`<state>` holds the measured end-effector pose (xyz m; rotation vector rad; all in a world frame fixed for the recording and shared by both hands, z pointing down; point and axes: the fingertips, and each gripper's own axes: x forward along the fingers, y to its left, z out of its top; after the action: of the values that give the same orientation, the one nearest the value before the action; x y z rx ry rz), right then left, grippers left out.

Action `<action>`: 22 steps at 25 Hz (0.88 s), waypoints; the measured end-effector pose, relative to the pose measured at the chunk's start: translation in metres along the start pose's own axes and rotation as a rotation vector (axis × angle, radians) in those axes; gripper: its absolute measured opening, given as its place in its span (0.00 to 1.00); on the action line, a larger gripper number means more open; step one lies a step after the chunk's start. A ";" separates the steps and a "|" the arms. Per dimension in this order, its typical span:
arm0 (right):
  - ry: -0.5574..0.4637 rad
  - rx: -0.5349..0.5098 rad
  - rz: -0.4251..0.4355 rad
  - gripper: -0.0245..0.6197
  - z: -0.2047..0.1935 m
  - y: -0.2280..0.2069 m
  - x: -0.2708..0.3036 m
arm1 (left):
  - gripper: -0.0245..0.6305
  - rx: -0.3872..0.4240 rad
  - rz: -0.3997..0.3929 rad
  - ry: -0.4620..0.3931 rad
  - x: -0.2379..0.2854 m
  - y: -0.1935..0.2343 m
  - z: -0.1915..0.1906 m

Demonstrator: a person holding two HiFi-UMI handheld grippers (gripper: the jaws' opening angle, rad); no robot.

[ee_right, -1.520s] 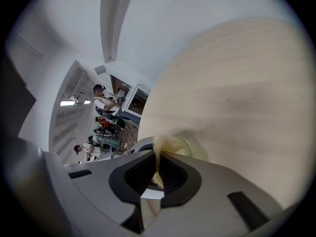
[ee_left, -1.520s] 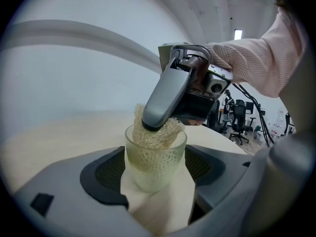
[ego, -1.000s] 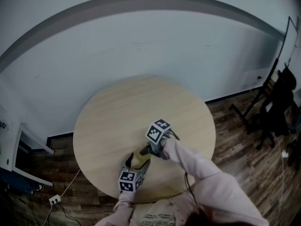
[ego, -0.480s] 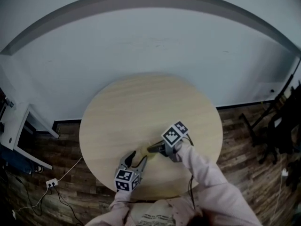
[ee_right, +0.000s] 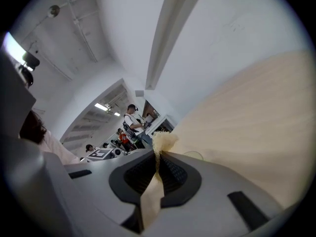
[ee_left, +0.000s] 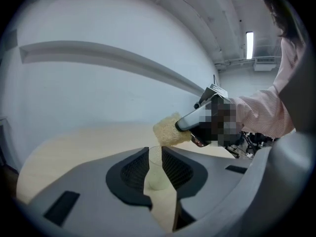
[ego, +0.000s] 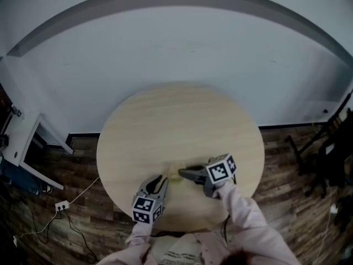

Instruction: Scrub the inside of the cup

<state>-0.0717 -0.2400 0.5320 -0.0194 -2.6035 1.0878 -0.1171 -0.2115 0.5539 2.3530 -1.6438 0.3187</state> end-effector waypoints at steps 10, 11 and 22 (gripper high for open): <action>-0.218 -0.296 -0.032 0.08 0.002 0.032 -0.007 | 0.07 -0.021 0.016 -0.006 -0.023 -0.004 0.008; -0.237 -0.310 -0.033 0.08 0.002 0.035 -0.009 | 0.07 -0.021 0.018 -0.008 -0.025 -0.005 0.008; -0.370 -0.404 -0.086 0.08 -0.018 0.057 -0.027 | 0.03 -0.007 0.006 -0.030 -0.045 -0.023 0.014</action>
<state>-0.0468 -0.1903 0.4968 0.2197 -3.0798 0.5620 -0.1101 -0.1686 0.5243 2.3588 -1.6631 0.2798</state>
